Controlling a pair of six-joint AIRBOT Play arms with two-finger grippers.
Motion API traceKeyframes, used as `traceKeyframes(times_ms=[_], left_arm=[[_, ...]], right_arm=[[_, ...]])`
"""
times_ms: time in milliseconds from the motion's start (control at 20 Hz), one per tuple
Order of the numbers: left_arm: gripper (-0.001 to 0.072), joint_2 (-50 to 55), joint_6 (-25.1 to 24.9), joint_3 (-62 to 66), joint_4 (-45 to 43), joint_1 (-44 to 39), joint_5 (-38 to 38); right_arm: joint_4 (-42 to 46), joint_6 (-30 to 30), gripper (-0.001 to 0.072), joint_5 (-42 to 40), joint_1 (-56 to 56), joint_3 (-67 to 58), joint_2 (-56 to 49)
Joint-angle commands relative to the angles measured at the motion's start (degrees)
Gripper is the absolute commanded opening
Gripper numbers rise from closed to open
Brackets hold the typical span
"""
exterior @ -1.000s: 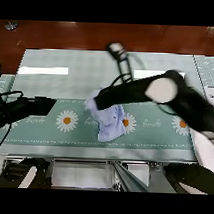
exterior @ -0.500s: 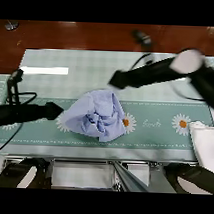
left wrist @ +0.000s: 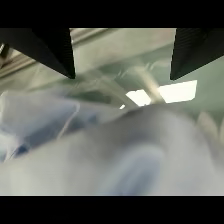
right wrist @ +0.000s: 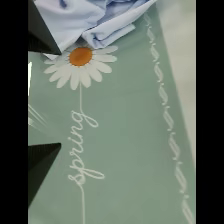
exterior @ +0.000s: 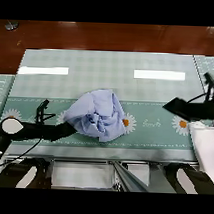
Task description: Fold the shirts.
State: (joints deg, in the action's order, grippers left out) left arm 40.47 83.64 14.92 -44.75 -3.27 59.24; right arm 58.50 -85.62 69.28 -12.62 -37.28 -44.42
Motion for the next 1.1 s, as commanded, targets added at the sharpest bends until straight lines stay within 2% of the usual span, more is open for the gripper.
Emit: traceKeyframes(times_ms=[0,150,300,350,400,450,550,650,850,1050], left_arm=[[0.0708,3.08,-2.23,-3.5,9.86,-3.48,-12.24],[0.0708,7.69,-2.19,-3.39,11.52,-9.68,-18.75],[0.0703,11.56,-2.25,-1.46,13.62,-11.76,-23.67],[0.0576,12.31,-3.45,0.0,13.64,-11.76,-23.78],[0.014,12.66,-5.95,1.51,13.64,-11.76,-23.69],[0.0022,12.68,-8.24,3.19,13.68,-11.74,-23.69],[0.0023,12.66,-8.66,6.25,13.68,-11.63,-23.34],[0.0023,12.66,-8.68,8.66,13.68,-11.63,-21.9],[0.0023,12.66,-10.12,10.86,13.68,-11.63,-19.12],[0.0023,12.66,-10.12,10.88,13.7,-11.63,-19.1]], right_arm=[[-4.68,0.57,0.0625,-4.17,2.45,11.74,2.6],[-4.7,-2.25,0.0625,-9.07,8.87,13.18,2.49],[-4.74,-5.44,0.0625,-12.39,12.68,13.18,2.49],[-4.7,-6.16,0.0624,-12.2,13.99,13.2,2.49],[-4.48,-6.36,0.0625,-11.43,15.87,13.2,2.27],[-4.04,-6.36,0.0625,-10.19,18.36,13.2,1.33],[-4.17,-7.13,0.0624,-9.51,23.58,13.18,-2.71],[-7.96,-7.54,0.0625,-11.89,28.46,13.18,-8.04],[-17.84,-3.43,0.0624,-17.59,36.09,10.95,-17.97],[-20.06,-2.75,0.0625,-19.78,40.83,4.2,-27.06]])
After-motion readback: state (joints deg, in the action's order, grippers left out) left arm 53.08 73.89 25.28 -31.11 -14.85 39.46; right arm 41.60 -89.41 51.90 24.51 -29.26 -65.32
